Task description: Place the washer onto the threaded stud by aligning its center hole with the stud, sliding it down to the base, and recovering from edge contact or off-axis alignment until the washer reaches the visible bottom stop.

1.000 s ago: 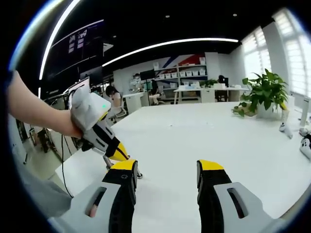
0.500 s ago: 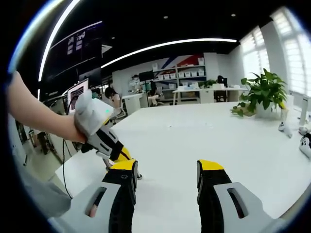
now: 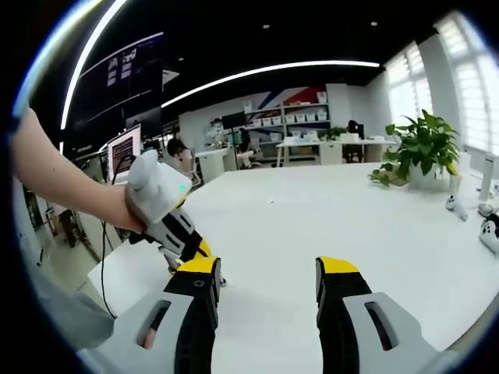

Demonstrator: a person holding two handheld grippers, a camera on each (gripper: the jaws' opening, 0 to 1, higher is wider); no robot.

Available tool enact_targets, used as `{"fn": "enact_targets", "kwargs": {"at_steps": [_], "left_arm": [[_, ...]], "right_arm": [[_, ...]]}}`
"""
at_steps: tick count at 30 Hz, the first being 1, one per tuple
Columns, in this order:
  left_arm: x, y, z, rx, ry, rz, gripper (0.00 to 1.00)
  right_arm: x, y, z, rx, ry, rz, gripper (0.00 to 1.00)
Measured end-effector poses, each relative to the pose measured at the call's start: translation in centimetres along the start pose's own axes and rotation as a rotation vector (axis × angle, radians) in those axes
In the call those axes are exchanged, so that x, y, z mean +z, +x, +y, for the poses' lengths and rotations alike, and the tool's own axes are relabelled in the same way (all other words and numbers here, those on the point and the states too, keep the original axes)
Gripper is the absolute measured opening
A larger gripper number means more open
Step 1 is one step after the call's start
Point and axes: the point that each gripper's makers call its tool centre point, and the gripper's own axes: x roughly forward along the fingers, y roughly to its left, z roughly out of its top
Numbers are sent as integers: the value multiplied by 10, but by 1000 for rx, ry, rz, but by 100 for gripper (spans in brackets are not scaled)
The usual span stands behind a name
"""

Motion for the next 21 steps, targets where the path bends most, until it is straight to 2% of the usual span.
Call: {"fn": "enact_targets", "kwargs": {"at_steps": [12,21], "left_arm": [[3,-2,1,9,17,-5,1],[5,-4,-2,7,-12,-16,3]], "right_arm": [[-2,1,2,8,2,6,52],[-3,0,2,9,11,7,52]]}}
